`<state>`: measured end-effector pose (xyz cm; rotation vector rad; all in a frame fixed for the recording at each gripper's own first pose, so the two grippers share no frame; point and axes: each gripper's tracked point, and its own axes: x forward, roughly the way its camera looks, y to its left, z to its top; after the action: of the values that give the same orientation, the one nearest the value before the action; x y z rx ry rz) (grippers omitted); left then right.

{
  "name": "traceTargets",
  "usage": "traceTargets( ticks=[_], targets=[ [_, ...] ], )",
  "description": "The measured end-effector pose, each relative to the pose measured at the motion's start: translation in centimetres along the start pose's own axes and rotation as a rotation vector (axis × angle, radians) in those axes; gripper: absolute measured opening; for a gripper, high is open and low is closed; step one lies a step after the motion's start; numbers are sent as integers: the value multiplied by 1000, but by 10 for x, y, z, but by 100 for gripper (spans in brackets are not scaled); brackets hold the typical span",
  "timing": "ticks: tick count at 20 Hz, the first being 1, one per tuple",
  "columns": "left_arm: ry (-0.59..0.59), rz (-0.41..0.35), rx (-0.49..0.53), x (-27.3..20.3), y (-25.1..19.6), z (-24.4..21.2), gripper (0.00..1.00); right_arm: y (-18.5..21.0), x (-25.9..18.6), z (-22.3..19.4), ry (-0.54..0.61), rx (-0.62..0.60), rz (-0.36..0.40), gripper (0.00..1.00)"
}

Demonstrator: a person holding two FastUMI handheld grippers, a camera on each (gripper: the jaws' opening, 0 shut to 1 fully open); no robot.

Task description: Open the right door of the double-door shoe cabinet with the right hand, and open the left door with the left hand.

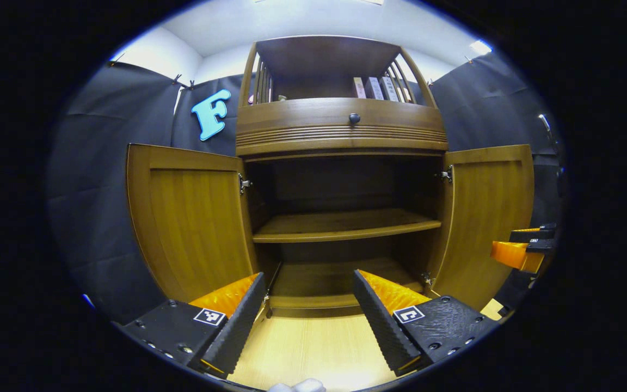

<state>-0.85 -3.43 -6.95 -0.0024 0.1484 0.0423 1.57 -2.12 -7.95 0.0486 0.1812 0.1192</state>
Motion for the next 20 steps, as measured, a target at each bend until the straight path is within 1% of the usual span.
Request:
traceTargets(
  ticks=[1,2,8,17,18,19,20],
  targets=[
    [3,-12,1,1,-4,-1,100,-2,-2,-1,1,4,-5,100],
    [7,-23,1,1,-7,-2,96,-4,-4,-1,0,6,-12,100],
    [-11,-35,15,0,-7,4,96,-7,-9,5,-21,18,-40,100],
    [-27,-43,31,1,6,11,96,9,-10,13,-48,19,-41,100],
    [-31,-42,32,1,7,12,93,10,-10,14,-52,19,-42,100],
    [-33,-46,32,1,7,13,96,10,-10,15,-53,18,-45,100],
    [-37,-45,31,1,8,14,96,11,-10,16,-57,19,-46,100]
  ],
)
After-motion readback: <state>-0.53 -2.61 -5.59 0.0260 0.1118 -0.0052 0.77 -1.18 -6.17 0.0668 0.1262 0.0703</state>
